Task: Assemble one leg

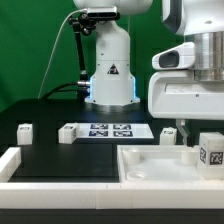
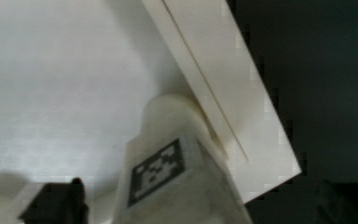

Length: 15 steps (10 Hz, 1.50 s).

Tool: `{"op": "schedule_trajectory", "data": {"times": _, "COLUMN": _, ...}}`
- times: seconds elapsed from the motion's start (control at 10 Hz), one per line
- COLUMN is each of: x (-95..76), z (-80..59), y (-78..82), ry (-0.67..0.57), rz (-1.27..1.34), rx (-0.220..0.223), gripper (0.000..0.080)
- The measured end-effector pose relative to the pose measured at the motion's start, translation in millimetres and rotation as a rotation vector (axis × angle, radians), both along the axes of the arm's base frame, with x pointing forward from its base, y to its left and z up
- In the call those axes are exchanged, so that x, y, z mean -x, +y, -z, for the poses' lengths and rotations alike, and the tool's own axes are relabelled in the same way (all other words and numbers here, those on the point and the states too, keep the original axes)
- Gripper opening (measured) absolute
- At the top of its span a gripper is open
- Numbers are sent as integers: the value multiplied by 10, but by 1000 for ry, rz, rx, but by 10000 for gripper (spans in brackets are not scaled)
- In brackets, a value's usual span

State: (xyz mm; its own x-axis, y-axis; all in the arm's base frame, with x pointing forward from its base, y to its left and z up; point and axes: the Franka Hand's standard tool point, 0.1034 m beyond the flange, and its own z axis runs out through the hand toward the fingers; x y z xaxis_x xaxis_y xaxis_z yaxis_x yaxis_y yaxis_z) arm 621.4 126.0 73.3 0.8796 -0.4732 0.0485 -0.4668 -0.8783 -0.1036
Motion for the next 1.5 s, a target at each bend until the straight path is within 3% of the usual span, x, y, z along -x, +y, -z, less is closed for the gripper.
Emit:
{"op": "schedule_trajectory", "data": {"times": 0.5, "x": -57, "z": -23, "y": -23, "ry": -31, "rz": -521, "rx": 57, "gripper": 649}}
{"op": "schedule_trajectory", "data": {"times": 0.7, "x": -82, "z": -29, "y": -33, "ry": -52, "rz": -590, "rx": 74, "gripper": 624}}
{"op": "schedule_trajectory", "data": {"times": 0.8, "x": -81, "z": -28, "y": -34, "ry": -51, "rz": -587, "rx": 74, "gripper": 495}}
{"op": "schedule_trajectory", "data": {"times": 0.9, "x": -81, "z": -28, "y": -35, "ry": -51, "rz": -587, "rx": 74, "gripper": 495}}
{"op": "schedule_trajectory", "data": {"times": 1.0, "x": -81, "z": -28, "y": -36, "ry": -51, "rz": -586, "rx": 74, "gripper": 315}}
{"op": "schedule_trajectory", "data": {"times": 1.3, "x": -86, "z": -21, "y": -107, "ry": -44, "rz": -446, "rx": 58, "gripper": 291}}
{"op": "schedule_trajectory", "data": {"times": 1.5, "x": -87, "z": -15, "y": -126, "ry": -37, "rz": -185, "rx": 32, "gripper": 291}}
